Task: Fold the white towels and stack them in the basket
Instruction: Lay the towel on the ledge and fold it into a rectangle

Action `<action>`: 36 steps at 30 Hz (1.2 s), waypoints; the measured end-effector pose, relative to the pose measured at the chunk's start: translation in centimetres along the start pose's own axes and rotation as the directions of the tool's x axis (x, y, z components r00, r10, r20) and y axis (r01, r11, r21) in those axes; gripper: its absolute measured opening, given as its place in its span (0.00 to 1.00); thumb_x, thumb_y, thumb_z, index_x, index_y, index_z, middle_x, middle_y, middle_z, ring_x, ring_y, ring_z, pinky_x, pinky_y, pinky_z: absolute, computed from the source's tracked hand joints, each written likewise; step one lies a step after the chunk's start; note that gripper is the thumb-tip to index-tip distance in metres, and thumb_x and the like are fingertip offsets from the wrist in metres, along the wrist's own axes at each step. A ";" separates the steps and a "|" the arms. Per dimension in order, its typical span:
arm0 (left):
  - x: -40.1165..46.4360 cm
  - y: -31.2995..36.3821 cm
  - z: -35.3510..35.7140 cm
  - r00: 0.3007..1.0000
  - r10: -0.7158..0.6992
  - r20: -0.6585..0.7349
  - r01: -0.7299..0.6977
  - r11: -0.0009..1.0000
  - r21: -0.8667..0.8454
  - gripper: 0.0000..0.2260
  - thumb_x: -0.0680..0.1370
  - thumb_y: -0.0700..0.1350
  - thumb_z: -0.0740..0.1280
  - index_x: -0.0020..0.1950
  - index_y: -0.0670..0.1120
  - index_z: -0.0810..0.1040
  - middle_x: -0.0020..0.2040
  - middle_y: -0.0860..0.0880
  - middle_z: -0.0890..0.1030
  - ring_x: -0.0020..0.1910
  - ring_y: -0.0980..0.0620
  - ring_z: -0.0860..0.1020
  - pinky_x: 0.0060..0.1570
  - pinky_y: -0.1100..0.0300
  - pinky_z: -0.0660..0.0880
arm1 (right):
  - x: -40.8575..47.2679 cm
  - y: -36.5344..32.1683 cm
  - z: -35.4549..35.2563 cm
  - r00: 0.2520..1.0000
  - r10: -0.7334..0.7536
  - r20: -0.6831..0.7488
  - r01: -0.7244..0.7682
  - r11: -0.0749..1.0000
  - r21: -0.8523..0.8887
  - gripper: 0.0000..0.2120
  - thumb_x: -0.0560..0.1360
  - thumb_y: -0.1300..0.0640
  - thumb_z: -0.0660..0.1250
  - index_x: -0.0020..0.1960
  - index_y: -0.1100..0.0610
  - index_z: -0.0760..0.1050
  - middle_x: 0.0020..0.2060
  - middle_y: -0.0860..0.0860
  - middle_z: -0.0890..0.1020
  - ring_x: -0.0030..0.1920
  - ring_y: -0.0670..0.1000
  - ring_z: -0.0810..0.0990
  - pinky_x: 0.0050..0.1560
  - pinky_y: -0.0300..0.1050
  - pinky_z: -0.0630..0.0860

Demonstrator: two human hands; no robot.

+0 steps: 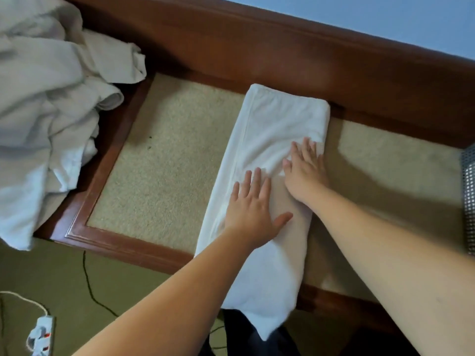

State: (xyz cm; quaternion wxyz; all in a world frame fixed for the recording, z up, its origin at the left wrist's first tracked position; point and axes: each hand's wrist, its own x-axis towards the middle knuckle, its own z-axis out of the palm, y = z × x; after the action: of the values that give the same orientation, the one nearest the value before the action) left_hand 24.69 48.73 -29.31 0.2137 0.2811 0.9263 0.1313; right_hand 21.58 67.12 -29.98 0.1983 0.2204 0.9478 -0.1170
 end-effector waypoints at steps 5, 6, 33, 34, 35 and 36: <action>1.6 -0.7 2.8 0.999 0.014 -0.043 -0.012 0.998 0.069 0.59 0.67 0.85 0.50 0.84 0.50 0.34 0.83 0.48 0.29 0.80 0.47 0.27 0.81 0.43 0.38 | 3.5 0.2 0.2 0.982 -0.188 -0.015 0.187 0.981 -0.054 0.31 0.86 0.38 0.42 0.85 0.47 0.38 0.84 0.53 0.36 0.82 0.56 0.33 0.82 0.54 0.36; 1.6 -0.7 3.0 0.998 0.008 -0.059 -0.004 0.998 0.068 0.60 0.66 0.86 0.51 0.84 0.50 0.34 0.83 0.47 0.30 0.81 0.47 0.28 0.81 0.43 0.39 | 4.6 0.7 0.2 0.983 -0.181 -0.008 0.180 0.980 -0.080 0.33 0.84 0.34 0.41 0.85 0.45 0.37 0.83 0.54 0.36 0.82 0.57 0.32 0.82 0.55 0.35; 3.2 -1.9 2.1 0.993 -0.100 -0.066 0.104 0.993 0.056 0.66 0.59 0.89 0.53 0.84 0.52 0.35 0.82 0.38 0.32 0.81 0.38 0.31 0.79 0.34 0.40 | 14.5 -6.9 -2.8 0.978 -0.193 0.086 0.201 0.975 -0.100 0.61 0.59 0.10 0.49 0.81 0.37 0.30 0.81 0.45 0.28 0.79 0.64 0.26 0.68 0.84 0.34; 3.1 -1.8 1.9 0.994 -0.102 -0.047 0.105 0.992 0.068 0.65 0.60 0.89 0.52 0.84 0.52 0.34 0.82 0.38 0.31 0.81 0.38 0.29 0.79 0.35 0.40 | 14.2 -6.7 -3.2 0.974 -0.192 0.116 0.203 0.975 -0.087 0.61 0.59 0.10 0.48 0.81 0.36 0.30 0.80 0.44 0.28 0.79 0.63 0.26 0.68 0.84 0.34; 3.0 -1.8 1.7 0.994 -0.102 -0.030 0.104 0.991 0.079 0.64 0.61 0.89 0.51 0.84 0.52 0.33 0.82 0.38 0.30 0.80 0.39 0.28 0.79 0.35 0.39 | 13.9 -6.6 -3.6 0.973 -0.191 0.128 0.200 0.978 -0.064 0.58 0.61 0.11 0.48 0.81 0.36 0.30 0.81 0.43 0.28 0.80 0.62 0.27 0.69 0.83 0.34; 2.7 -1.7 1.5 0.995 -0.096 -0.021 0.097 0.992 0.086 0.63 0.63 0.88 0.51 0.84 0.52 0.34 0.82 0.38 0.30 0.80 0.39 0.28 0.79 0.34 0.39 | 13.2 -6.4 -3.9 0.975 -0.189 0.116 0.194 0.981 -0.029 0.54 0.65 0.13 0.47 0.81 0.37 0.30 0.81 0.43 0.30 0.81 0.61 0.28 0.70 0.83 0.35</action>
State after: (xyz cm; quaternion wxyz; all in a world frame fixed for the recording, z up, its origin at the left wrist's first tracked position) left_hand 22.54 49.08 -32.15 0.1995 0.2439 0.9454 0.0830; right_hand 6.47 67.59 -31.31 0.2435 0.1171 0.9541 -0.1289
